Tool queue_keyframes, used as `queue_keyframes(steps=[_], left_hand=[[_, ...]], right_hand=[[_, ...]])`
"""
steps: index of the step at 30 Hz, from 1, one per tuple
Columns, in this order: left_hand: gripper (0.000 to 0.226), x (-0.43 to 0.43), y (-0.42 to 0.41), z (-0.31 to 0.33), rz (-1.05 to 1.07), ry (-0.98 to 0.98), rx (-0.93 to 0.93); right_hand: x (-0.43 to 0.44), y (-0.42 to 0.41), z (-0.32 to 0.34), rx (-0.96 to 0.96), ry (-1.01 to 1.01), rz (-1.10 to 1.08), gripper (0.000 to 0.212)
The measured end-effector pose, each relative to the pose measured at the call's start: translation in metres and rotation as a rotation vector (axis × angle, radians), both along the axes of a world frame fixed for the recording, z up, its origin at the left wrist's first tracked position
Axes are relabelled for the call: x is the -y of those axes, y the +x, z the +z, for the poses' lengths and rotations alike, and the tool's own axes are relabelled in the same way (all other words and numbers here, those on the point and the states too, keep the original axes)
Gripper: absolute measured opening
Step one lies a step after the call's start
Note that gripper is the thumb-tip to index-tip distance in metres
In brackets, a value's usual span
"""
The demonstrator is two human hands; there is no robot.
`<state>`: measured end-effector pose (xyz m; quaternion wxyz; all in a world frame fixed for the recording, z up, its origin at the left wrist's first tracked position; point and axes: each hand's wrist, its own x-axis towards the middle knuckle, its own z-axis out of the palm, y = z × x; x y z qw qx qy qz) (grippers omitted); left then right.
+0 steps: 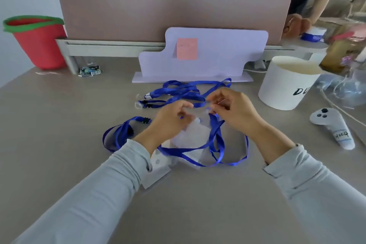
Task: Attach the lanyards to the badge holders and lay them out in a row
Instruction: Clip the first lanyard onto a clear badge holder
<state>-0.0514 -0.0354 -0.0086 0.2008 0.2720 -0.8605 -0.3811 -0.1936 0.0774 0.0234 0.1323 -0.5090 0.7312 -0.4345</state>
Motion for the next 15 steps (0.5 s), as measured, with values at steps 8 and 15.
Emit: queue_keyframes(steps=[8, 15], left_hand=[[0.013, -0.041, -0.019, 0.034, 0.000, -0.181, -0.295], [0.021, -0.051, -0.023, 0.040, -0.040, -0.588, -0.151]], right_hand=[[-0.049, -0.016, 0.007, -0.075, -0.132, -0.057, 0.029], [-0.062, -0.021, -0.002, -0.106, -0.054, -0.070, 0.014]])
